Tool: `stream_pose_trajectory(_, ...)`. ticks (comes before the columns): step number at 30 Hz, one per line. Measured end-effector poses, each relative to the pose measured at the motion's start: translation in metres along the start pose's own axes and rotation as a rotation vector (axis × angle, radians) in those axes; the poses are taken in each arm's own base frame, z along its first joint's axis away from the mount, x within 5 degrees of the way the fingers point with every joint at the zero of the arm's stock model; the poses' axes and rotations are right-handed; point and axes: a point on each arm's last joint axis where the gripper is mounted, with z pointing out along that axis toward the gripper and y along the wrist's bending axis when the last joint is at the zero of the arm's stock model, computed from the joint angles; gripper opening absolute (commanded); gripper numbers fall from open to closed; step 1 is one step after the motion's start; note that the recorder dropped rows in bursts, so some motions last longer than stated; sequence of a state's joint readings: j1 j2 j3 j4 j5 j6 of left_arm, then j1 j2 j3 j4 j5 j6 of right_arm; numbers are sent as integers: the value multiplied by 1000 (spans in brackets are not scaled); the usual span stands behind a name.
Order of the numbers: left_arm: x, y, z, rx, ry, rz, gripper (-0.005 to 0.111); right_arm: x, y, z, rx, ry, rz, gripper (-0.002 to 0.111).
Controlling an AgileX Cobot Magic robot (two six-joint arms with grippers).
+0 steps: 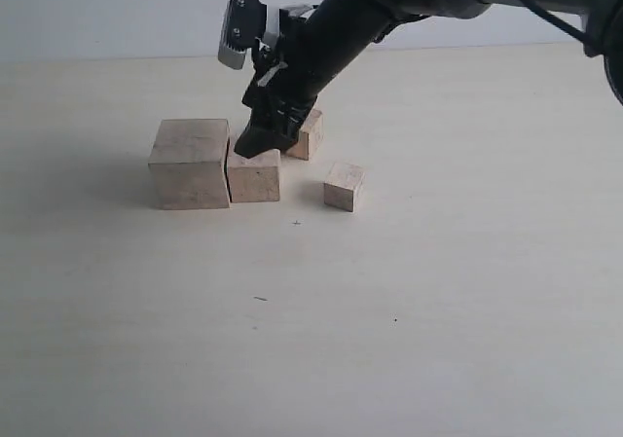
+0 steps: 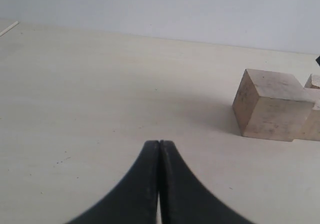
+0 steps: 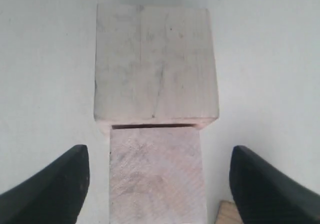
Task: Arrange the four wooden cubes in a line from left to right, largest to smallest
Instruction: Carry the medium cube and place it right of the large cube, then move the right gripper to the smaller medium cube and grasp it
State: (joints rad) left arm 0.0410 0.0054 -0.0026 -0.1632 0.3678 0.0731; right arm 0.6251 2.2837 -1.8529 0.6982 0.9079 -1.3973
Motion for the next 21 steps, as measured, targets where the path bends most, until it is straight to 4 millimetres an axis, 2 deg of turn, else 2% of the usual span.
stream_pose_trajectory(3, 0, 0, 0, 0, 0, 0, 0, -13, -6, -19, 110, -19, 102, 57)
stream_pose_trajectory(5, 0, 0, 0, 0, 0, 0, 0, -14, -17, -29, 258, -7, 190, 57)
stream_pose_trajectory(8, 0, 0, 0, 0, 0, 0, 0, -7, -26, -34, 359, 44, 214, 62)
stream_pose_trajectory(14, 0, 0, 0, 0, 0, 0, 0, 11, -38, -41, 407, 100, 227, 77)
stream_pose_trajectory(21, 0, 0, 0, 0, 0, 0, 0, 44, -58, -43, 431, 90, 325, 80)
